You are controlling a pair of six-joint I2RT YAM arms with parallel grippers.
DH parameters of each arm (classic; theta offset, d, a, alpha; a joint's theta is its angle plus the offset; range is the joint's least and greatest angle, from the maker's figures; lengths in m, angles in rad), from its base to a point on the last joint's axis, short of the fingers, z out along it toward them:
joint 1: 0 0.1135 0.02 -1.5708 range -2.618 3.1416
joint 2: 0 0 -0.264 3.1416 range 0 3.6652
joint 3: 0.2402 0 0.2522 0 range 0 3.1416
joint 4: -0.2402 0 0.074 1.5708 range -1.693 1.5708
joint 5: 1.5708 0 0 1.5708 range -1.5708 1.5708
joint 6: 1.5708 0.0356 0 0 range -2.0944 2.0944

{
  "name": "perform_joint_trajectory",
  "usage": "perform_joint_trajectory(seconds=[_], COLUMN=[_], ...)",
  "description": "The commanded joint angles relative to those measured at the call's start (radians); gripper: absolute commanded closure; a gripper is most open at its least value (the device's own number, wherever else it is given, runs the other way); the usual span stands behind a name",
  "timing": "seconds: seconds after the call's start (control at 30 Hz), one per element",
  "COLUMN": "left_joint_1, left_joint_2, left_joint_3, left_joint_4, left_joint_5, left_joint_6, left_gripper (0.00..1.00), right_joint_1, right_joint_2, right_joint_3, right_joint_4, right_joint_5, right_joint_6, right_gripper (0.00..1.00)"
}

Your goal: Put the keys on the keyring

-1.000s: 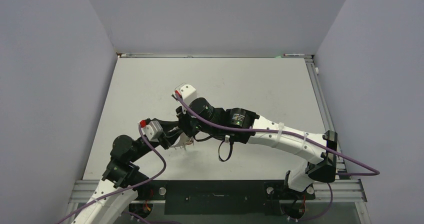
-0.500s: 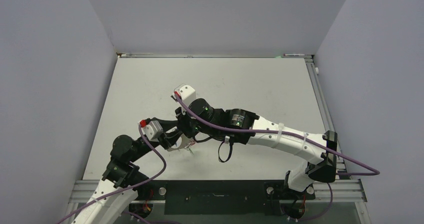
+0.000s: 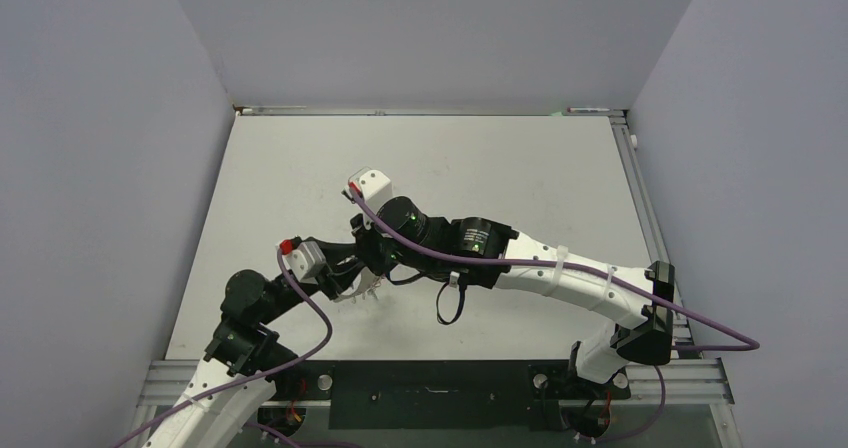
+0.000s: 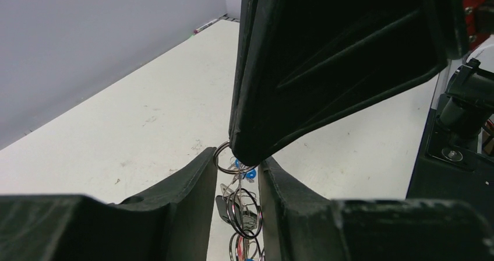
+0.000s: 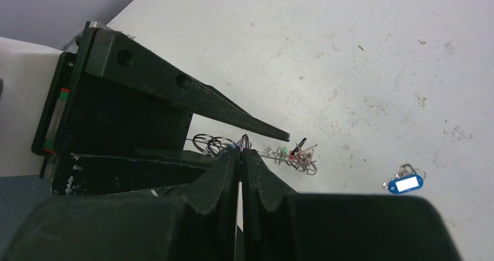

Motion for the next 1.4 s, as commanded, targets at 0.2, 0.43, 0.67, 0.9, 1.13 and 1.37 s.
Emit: perform_joint_trajectory(seconds=[0.2,0.43,0.67,0.9,1.13,1.37], left_joint_1=[0.0,0.0,0.001,0.0,0.0,0.002], left_joint_2=[-0.007,-0.012,-0.022,-0.027,-0.047,-0.097], left_joint_3=[0.033,0.036,0.036,0.035,0.029,0.011], left_joint_4=[0.042,0.037,0.031,0.029,0.034,0.087], left_joint_5=[0.018,0.017,0.017,0.023,0.033,0.101], left_joint_6=[-0.008,-0.009,-0.011,-0.008,-0.003,-0.016], left_gripper=[0.94,1.0,1.0,1.0,1.0,1.0], right_joint_1=[0.008,0.007,0.007,0.008,0.008,0.005], right_joint_2=[-0.041,-0.043,-0.046,-0.075,-0.125,-0.333], right_joint_3=[-0.006,-0.009,-0.001,0.032,0.012,-0.255], right_joint_4=[0.078,0.077,0.069,0.075,0.12,0.401], right_joint_5=[0.003,0.004,-0.001,0.016,0.057,0.113], right_joint_6=[0.014,0.016,0.009,-0.032,-0.076,-0.202], right_gripper=[0.95,0.95,0.78,0.48,0.46,0.48])
